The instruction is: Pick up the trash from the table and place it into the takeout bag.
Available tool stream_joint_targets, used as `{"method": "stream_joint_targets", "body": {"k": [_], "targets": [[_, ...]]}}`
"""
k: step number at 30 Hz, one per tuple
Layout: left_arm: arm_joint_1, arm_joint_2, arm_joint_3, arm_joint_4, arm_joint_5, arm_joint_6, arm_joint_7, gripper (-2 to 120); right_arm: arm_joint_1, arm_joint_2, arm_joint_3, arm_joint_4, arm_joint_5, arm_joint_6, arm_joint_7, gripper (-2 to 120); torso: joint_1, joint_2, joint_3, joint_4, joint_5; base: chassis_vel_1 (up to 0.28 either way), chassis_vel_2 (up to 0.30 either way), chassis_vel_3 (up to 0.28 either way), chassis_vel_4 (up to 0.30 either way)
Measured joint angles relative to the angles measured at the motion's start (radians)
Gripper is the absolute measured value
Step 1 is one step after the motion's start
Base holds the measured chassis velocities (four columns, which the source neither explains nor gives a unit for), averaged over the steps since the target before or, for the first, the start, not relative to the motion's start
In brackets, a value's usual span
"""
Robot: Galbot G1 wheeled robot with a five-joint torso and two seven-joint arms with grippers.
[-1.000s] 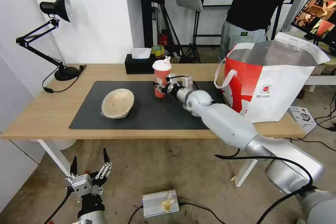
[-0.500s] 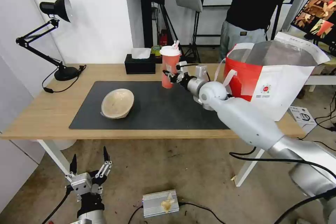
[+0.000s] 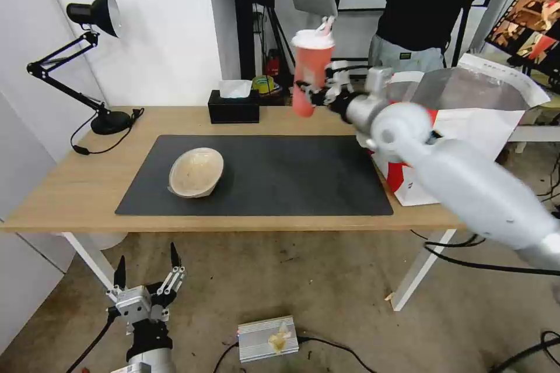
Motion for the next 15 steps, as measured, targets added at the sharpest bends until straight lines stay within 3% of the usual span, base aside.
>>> {"method": "stream_joint_targets", "body": {"k": [6, 10, 15], "targets": [[-0.008, 0.001, 0.01, -0.001, 0.001, 0.01, 0.001, 100, 0.016, -0.096, 0.023, 0.061, 0.003, -0.036, -0.012, 6, 0.0, 0.0, 0.0, 0.0001, 0.0, 0.0, 0.0, 0.0, 0.0], [-0.008, 0.001, 0.023, 0.003, 0.01, 0.011, 0.005, 100, 0.026, -0.192, 0.046, 0.085, -0.028, -0.063, -0.091, 6, 0.0, 0.0, 0.0, 0.0, 0.0, 0.0, 0.0, 0.0, 0.0], [-0.007, 0.002, 0.03, 0.005, 0.013, 0.01, 0.007, 100, 0.022, -0.24, 0.061, 0.09, -0.055, -0.064, -0.139, 6, 0.0, 0.0, 0.0, 0.0, 0.0, 0.0, 0.0, 0.0, 0.0]]}}
